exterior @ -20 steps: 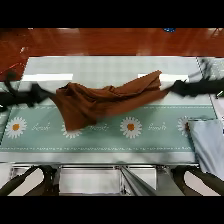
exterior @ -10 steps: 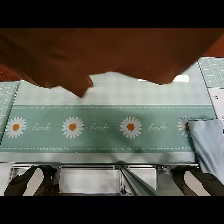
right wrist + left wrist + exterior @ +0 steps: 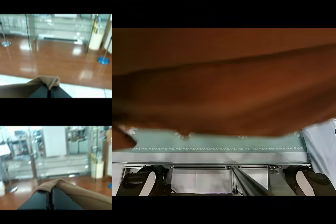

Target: Fold the shirts.

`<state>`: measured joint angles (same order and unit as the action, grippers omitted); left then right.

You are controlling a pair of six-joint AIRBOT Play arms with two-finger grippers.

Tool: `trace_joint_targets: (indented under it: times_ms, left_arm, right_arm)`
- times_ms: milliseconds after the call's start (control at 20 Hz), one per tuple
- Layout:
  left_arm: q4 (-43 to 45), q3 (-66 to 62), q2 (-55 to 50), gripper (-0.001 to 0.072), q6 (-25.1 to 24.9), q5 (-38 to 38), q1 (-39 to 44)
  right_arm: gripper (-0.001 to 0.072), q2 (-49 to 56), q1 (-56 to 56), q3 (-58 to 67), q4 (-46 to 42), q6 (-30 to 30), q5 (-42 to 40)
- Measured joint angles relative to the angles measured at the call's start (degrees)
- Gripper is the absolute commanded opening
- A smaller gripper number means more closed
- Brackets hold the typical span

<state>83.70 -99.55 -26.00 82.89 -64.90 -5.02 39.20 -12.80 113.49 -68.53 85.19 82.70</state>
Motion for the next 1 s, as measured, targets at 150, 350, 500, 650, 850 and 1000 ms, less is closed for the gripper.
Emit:
trace_joint_targets:
  times_ms: [150,350,500,650,850,1000]
  left_arm:
    - [7.1,2.4,0.7,0.0018,3.0,-6.0,3.5]
    - [9.9,12.0,-1.4,0.0018,8.9,-8.7,5.2]
    - [7.9,21.2,-6.6,0.0018,11.2,-5.4,5.5]
    - [6.0,27.8,-16.7,0.0018,12.9,1.4,5.7]
    - [4.3,29.0,-34.9,0.0018,14.4,12.6,5.7]
    - [3.8,23.9,-49.5,0.0018,17.0,16.5,5.7]
  right_arm:
    - [0.0022,-0.8,0.0,-1.8,-0.2,1.5,4.3]
    - [0.0021,-1.1,0.0,-12.0,0.5,1.8,6.6]
    - [0.0021,0.1,0.0,-25.0,0.9,1.0,1.6]
    - [0.0021,5.3,0.0,-36.3,1.2,-0.5,-6.6]
    - [0.0021,20.0,0.0,-42.2,4.7,-3.8,-17.0]
    - [0.0021,32.9,0.0,-40.4,9.1,-5.9,-22.8]
